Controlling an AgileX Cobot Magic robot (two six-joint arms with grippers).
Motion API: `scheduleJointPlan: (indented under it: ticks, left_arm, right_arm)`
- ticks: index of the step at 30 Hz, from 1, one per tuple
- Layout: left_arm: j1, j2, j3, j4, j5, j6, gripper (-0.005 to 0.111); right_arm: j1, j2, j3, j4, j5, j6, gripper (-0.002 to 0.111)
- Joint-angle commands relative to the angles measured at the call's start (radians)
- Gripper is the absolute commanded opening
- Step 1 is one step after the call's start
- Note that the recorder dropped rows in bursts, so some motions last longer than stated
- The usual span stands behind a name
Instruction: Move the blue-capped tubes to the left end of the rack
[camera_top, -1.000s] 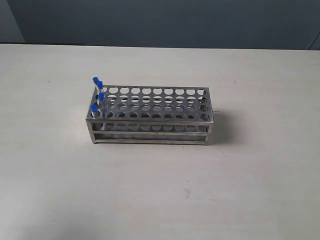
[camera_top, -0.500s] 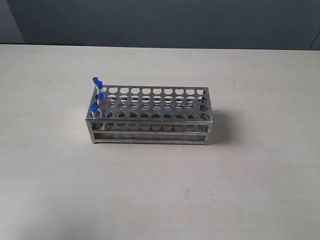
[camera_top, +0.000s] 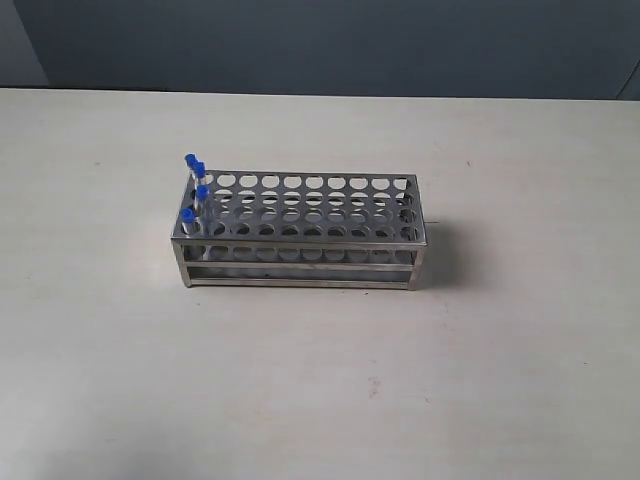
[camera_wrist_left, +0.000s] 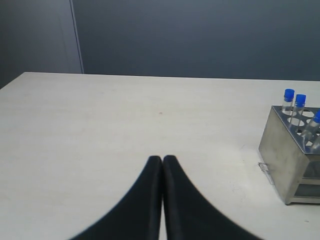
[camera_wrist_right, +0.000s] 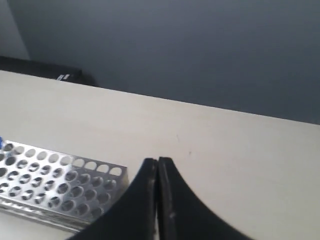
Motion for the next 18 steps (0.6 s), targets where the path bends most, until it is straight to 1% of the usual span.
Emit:
scheduleJointPlan:
  ticks: [1,2,5,8,10,12,14,18]
  left_arm:
    - [-0.004,-0.004,-0.001,-0.001,0.001,-0.002,0.001]
    - [-0.004,-0.004,-0.001,-0.001,0.001,-0.002,0.001]
    - [-0.004,-0.004,-0.001,-0.001,0.001,-0.002,0.001]
    - [-0.004,-0.004,-0.001,-0.001,0.001,-0.002,0.001]
    - [-0.004,-0.004,-0.001,-0.001,0.001,-0.002,0.001]
    - [-0.004,-0.004,-0.001,-0.001,0.001,-0.002,0.001]
    - [-0.004,-0.004,-0.001,-0.001,0.001,-0.002,0.001]
    - [-0.004,-0.004,-0.001,-0.001,0.001,-0.002,0.001]
  right_arm:
    - [-0.150,-0.270,0.393,0.084,-0.278,-0.163,0.000]
    - [-0.186,-0.333,0.509,0.093,-0.341,-0.185,0.000]
    - [-0.251,-0.502,0.749,0.093,-0.506,-0.189,0.000]
    - [-0.287,-0.621,0.926,0.096,-0.658,-0.187,0.000]
    - [-0.306,-0.676,0.999,0.096,-0.726,-0.187,0.000]
    - [-0.314,-0.727,1.012,0.094,-0.735,-0.182,0.000]
    - [-0.326,-0.768,1.012,0.081,-0.643,-0.188,0.000]
    - [-0.342,-0.781,1.012,0.097,-0.580,-0.188,0.000]
